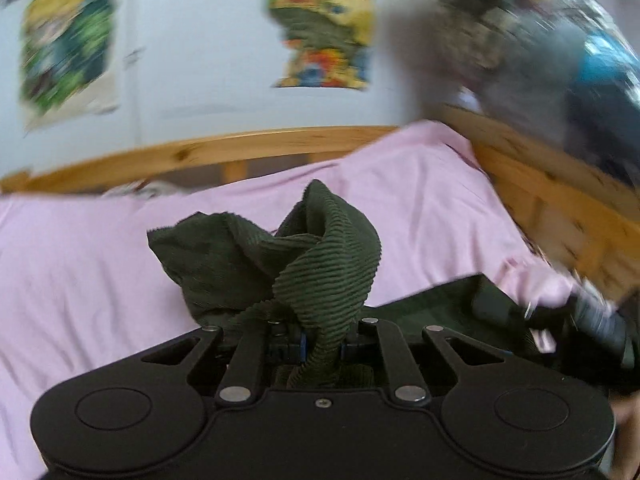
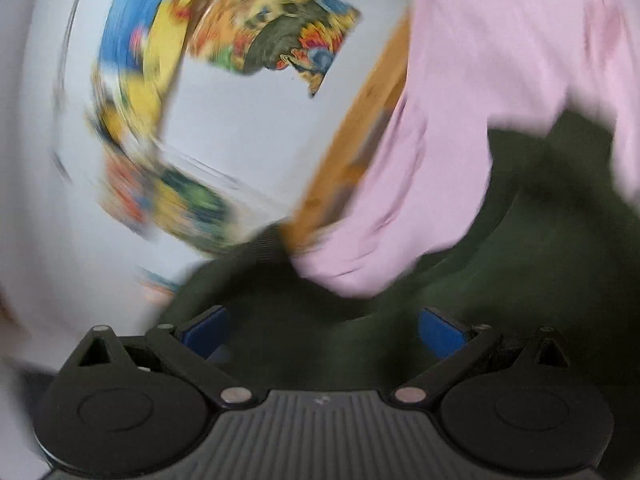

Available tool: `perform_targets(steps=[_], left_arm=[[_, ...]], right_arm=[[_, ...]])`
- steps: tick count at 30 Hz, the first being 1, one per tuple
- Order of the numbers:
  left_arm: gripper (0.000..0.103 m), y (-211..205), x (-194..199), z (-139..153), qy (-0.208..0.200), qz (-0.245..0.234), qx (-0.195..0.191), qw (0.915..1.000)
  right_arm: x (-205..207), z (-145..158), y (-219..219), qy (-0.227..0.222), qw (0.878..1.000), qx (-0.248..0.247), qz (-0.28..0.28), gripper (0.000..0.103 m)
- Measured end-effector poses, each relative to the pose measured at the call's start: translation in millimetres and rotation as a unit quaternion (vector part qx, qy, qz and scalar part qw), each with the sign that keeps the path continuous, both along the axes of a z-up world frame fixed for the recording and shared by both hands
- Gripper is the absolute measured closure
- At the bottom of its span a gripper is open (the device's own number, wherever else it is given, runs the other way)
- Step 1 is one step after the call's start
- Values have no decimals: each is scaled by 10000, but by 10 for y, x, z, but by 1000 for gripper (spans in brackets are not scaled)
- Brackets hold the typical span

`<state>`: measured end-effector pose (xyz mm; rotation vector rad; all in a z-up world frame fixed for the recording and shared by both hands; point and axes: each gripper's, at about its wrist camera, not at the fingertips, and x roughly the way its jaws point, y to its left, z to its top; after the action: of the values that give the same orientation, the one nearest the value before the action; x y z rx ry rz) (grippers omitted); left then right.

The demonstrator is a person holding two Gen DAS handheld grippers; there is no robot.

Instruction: Fold large clothes

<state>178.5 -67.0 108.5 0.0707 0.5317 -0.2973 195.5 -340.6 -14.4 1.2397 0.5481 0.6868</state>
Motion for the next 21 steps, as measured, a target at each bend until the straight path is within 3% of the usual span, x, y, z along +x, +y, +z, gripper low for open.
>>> perform_targets(steps=[3, 7, 9, 14, 16, 21], left_arm=[[89, -334, -19, -7, -36, -360, 382, 9986], [89, -738, -148, -107, -96, -829, 945, 9920], [90, -897, -231, -168, -108, -1065, 1190, 9871], [89, -1307, -485, -334, -341, -1660, 1975, 9655], [89, -1427, -573, -383, -372, -1890, 2093, 9587], [88, -1733, -745, -543, -460, -2373, 2196, 9452]], right_arm=[[137, -165, -96, 150, 9951, 941, 257, 0], [282, -224, -126, -43, 9868, 1571, 389, 0], [300, -239, -195, -85, 9857, 1662, 268, 0], [190, -112, -490, -221, 9917, 1256, -151, 0], [96, -54, -641, -278, 9935, 1072, -270, 0], [-65, 1, -933, -89, 9987, -215, -457, 0]])
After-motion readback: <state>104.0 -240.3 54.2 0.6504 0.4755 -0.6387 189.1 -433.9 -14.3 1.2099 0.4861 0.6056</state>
